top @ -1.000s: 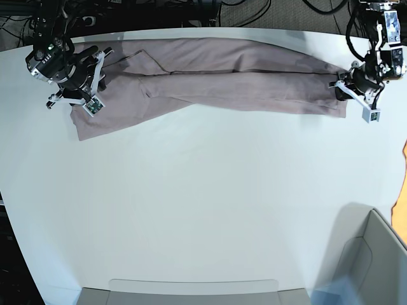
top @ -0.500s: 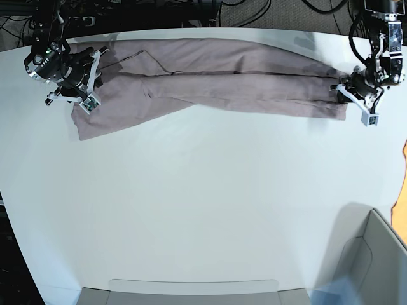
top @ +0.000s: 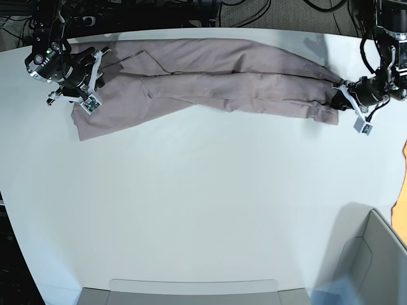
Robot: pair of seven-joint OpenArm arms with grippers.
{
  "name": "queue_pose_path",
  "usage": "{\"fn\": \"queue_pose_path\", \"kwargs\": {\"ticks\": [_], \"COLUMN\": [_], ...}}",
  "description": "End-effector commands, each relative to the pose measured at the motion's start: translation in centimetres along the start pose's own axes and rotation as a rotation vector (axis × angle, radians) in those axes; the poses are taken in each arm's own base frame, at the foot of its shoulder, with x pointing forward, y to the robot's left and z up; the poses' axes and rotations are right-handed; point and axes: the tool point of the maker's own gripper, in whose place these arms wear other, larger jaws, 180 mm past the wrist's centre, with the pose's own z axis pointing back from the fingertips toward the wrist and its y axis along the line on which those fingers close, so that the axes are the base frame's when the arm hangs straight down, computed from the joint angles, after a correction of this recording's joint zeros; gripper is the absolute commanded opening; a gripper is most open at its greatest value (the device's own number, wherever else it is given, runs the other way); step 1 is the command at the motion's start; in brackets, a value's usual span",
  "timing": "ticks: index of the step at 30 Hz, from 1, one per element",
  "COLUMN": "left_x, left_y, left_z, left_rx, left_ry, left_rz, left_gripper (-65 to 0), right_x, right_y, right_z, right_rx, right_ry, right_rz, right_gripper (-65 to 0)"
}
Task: Fold the T-shirt properly
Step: 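Fold the shirt end held by the left gripper toward the right gripper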
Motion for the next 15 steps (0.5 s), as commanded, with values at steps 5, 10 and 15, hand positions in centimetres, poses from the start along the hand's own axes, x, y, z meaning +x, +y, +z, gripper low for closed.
{"fn": "queue_pose_path", "kwargs": {"ticks": [5, 10, 15], "left_x": [-4.5, -2.8, -2.0], "left_y": [6.3, 10.3, 11.7], "left_z": [3.9, 8.1, 10.1], "left_rx": [0.201, 0.298, 0.333], "left_ry": [0.090, -0.031, -0.084], "left_rz": [0.143, 0.256, 0.298], "left_gripper": [-65.0, -65.0, -65.0], "right_x": [1.3, 1.9, 2.8], "right_y": [-1.0, -1.4, -1.2], "right_z": [0.6, 0.7, 0.5], "right_rx": [-0.026, -0.035, -0.034], "right_ry": [-0.040, -0.055, -0.081], "right_rz": [0.022, 0.022, 0.005], "right_gripper": [-46.5, -46.5, -46.5]}}
